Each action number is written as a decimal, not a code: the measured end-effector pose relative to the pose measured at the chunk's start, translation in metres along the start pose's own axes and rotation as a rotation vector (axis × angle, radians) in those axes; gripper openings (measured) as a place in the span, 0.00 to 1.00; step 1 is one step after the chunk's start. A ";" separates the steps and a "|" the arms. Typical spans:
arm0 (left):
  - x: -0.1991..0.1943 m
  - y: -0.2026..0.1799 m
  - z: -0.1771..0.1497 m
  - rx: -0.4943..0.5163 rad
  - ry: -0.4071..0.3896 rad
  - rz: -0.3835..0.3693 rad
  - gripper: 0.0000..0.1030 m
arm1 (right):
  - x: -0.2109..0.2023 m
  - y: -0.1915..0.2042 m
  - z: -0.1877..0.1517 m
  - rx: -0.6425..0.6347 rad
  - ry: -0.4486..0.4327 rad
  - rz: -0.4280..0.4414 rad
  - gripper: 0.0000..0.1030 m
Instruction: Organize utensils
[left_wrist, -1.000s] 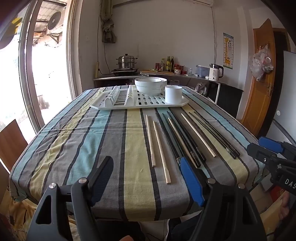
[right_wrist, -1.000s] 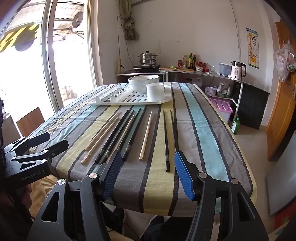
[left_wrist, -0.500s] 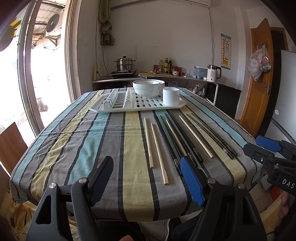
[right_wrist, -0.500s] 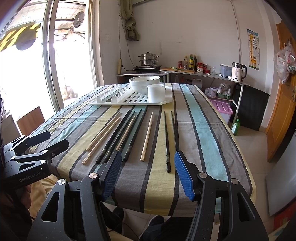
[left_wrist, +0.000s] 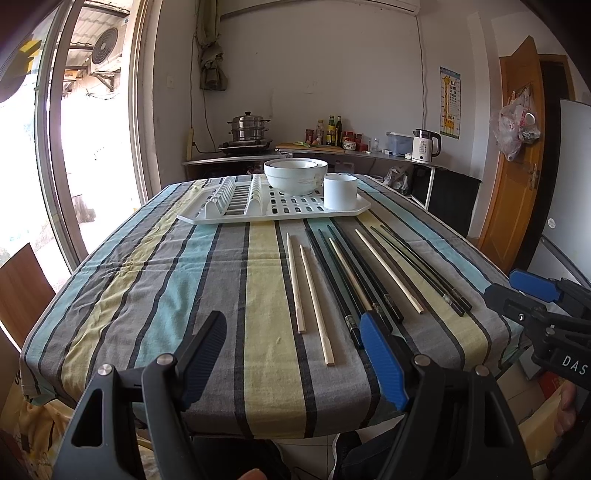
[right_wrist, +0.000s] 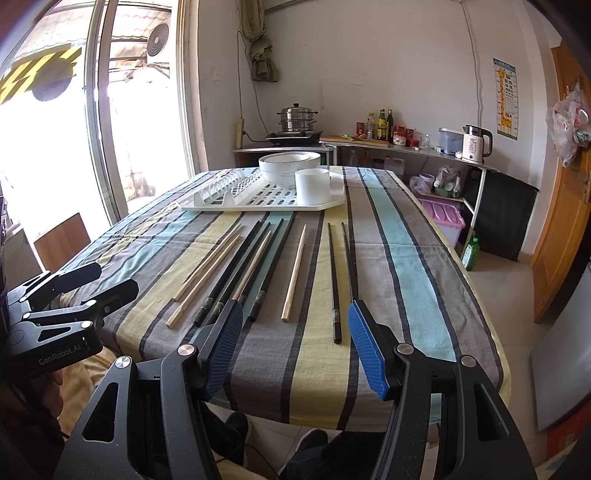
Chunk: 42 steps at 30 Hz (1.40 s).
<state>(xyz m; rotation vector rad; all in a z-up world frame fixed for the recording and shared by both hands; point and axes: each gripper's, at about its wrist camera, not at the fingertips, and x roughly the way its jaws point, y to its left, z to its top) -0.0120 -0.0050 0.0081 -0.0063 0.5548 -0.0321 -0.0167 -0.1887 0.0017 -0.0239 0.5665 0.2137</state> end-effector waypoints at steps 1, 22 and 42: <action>0.000 0.000 0.000 0.000 -0.001 0.000 0.75 | 0.000 0.000 0.000 -0.001 0.000 0.000 0.58; -0.001 0.001 0.000 -0.005 0.000 -0.002 0.75 | 0.000 -0.001 0.000 -0.001 -0.001 0.001 0.58; 0.002 0.003 0.000 -0.011 0.005 0.000 0.75 | 0.001 -0.001 0.001 -0.001 0.001 0.001 0.58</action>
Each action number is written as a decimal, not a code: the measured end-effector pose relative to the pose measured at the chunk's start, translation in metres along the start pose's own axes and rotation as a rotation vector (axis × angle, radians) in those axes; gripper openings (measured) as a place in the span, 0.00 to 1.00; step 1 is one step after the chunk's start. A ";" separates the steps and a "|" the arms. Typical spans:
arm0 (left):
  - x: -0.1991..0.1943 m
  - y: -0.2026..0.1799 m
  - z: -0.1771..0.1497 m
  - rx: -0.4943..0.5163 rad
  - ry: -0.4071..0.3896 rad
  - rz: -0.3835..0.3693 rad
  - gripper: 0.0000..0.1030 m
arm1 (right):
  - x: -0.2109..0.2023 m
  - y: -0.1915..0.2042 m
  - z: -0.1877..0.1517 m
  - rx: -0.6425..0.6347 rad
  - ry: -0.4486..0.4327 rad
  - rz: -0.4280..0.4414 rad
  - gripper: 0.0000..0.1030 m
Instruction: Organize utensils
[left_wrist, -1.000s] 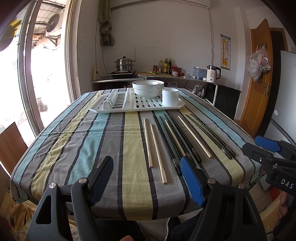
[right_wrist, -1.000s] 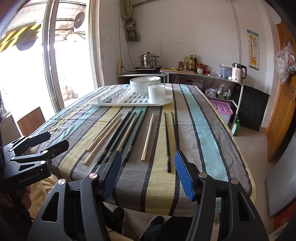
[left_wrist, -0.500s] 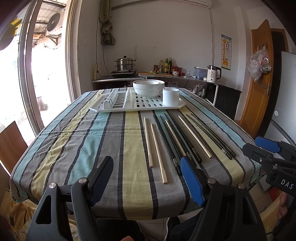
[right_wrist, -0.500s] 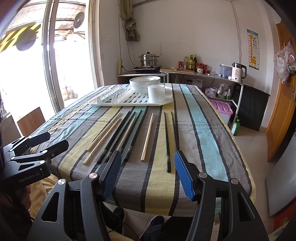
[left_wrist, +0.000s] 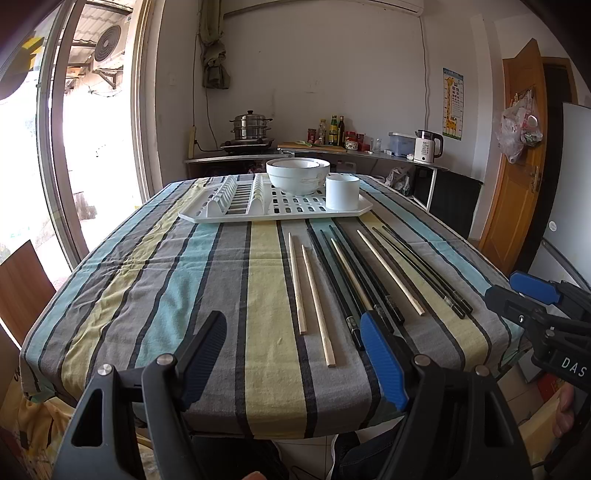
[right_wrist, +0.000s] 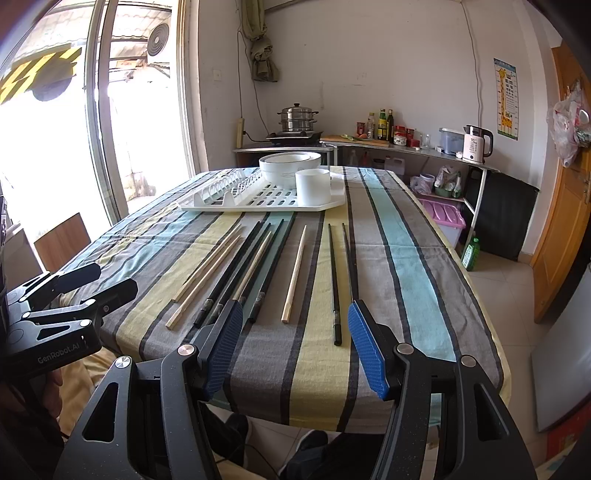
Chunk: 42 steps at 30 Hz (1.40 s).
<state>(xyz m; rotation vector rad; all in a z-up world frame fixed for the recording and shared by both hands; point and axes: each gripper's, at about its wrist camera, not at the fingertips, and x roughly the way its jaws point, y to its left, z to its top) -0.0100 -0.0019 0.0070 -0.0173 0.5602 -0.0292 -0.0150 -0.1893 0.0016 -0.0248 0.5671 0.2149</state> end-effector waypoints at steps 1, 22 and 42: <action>0.000 0.000 0.000 0.001 0.000 0.000 0.75 | 0.000 0.000 0.000 0.001 0.001 0.001 0.58; 0.038 0.016 0.010 -0.018 0.032 0.033 0.75 | 0.026 0.002 0.013 -0.007 0.014 0.014 0.58; 0.166 0.022 0.064 0.037 0.286 -0.071 0.58 | 0.149 -0.009 0.062 -0.013 0.251 0.007 0.26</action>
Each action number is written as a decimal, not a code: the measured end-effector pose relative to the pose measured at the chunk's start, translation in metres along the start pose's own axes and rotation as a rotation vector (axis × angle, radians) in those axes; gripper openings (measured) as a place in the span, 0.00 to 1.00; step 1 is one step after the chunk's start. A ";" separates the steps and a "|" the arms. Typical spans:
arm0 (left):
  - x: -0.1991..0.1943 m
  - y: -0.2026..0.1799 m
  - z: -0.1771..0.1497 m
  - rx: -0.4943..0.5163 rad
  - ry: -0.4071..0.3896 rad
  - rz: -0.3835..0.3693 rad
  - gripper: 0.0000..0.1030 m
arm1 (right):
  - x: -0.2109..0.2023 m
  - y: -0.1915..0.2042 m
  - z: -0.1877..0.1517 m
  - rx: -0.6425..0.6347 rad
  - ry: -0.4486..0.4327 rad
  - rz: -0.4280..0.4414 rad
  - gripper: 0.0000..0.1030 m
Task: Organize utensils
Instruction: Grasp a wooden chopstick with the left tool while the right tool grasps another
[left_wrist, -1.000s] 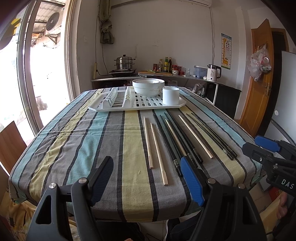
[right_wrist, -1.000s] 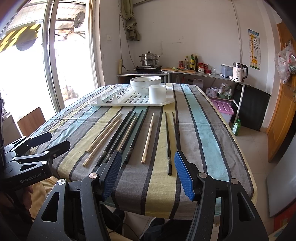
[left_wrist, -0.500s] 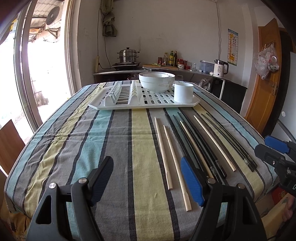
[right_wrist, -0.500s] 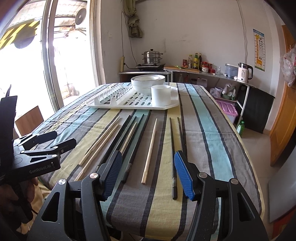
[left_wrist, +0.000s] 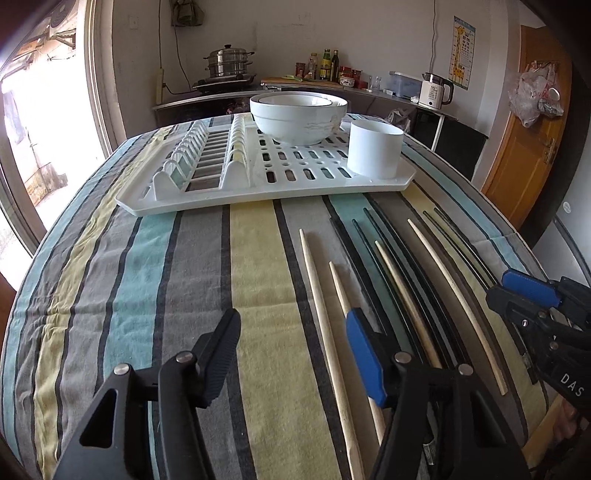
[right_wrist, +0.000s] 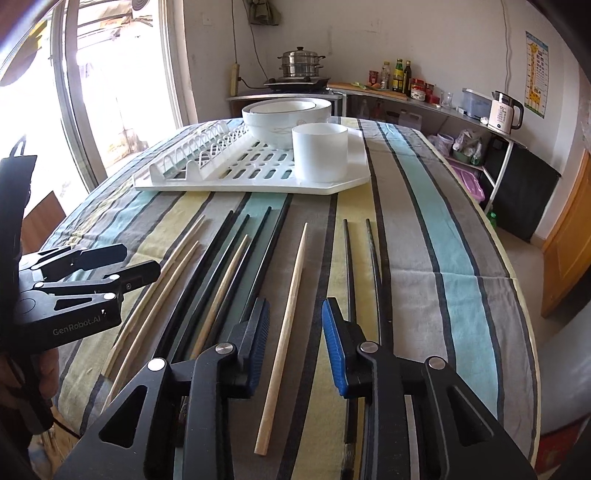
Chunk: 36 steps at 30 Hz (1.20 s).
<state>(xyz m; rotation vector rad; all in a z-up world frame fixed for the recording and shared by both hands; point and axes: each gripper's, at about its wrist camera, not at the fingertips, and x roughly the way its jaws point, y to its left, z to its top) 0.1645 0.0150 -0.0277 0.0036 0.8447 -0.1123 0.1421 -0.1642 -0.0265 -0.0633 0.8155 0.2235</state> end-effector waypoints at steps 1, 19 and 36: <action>0.004 0.001 0.002 0.001 0.010 0.000 0.57 | 0.005 -0.002 0.003 0.002 0.016 0.000 0.25; 0.038 0.000 0.032 0.040 0.090 -0.016 0.44 | 0.063 -0.006 0.044 -0.006 0.159 0.027 0.16; 0.045 -0.011 0.042 0.100 0.121 -0.021 0.08 | 0.068 0.000 0.056 -0.030 0.166 0.034 0.06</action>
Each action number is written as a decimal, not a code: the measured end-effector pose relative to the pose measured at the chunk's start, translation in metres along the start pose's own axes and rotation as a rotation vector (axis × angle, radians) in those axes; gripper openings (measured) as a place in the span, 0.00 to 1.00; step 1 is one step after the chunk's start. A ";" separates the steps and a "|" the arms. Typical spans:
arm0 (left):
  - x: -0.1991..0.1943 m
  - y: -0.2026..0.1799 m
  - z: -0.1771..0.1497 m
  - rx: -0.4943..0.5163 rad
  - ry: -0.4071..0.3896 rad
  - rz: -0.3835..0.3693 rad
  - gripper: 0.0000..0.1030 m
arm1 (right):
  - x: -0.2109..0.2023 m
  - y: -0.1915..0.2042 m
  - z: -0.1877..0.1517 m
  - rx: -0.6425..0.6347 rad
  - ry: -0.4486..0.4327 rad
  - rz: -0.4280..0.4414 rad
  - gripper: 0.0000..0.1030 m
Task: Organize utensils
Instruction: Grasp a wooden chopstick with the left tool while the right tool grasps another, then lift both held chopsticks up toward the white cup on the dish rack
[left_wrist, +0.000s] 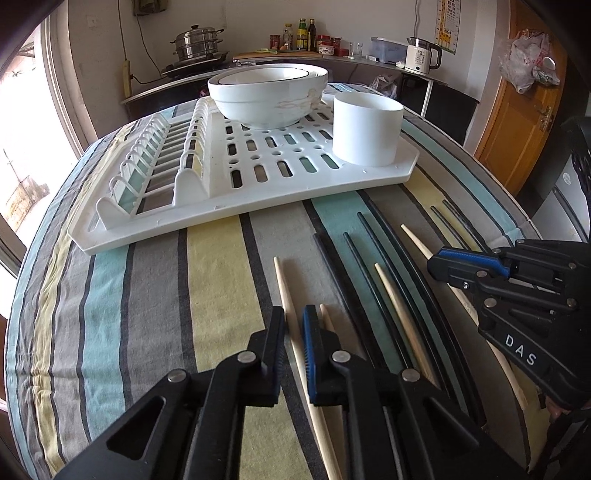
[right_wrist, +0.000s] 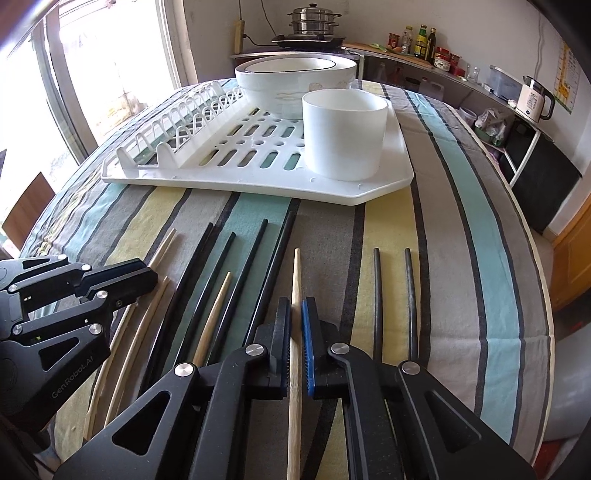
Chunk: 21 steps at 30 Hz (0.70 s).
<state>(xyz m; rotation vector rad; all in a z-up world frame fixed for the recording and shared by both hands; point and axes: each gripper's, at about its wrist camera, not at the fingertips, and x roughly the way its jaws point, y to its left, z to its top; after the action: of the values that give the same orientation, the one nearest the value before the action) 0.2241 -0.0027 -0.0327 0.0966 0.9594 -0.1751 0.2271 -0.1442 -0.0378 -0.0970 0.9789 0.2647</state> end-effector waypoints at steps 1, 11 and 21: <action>0.000 0.000 0.000 -0.002 0.000 -0.004 0.08 | -0.002 -0.001 0.000 0.005 -0.006 0.011 0.06; -0.041 0.006 0.009 -0.008 -0.100 -0.040 0.07 | -0.052 -0.005 0.013 0.023 -0.148 0.099 0.06; -0.114 0.016 0.022 -0.023 -0.265 -0.071 0.06 | -0.104 -0.010 0.019 0.039 -0.295 0.133 0.05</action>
<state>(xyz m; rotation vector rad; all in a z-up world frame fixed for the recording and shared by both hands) 0.1813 0.0211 0.0733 0.0171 0.7008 -0.2354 0.1900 -0.1685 0.0591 0.0431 0.6972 0.3708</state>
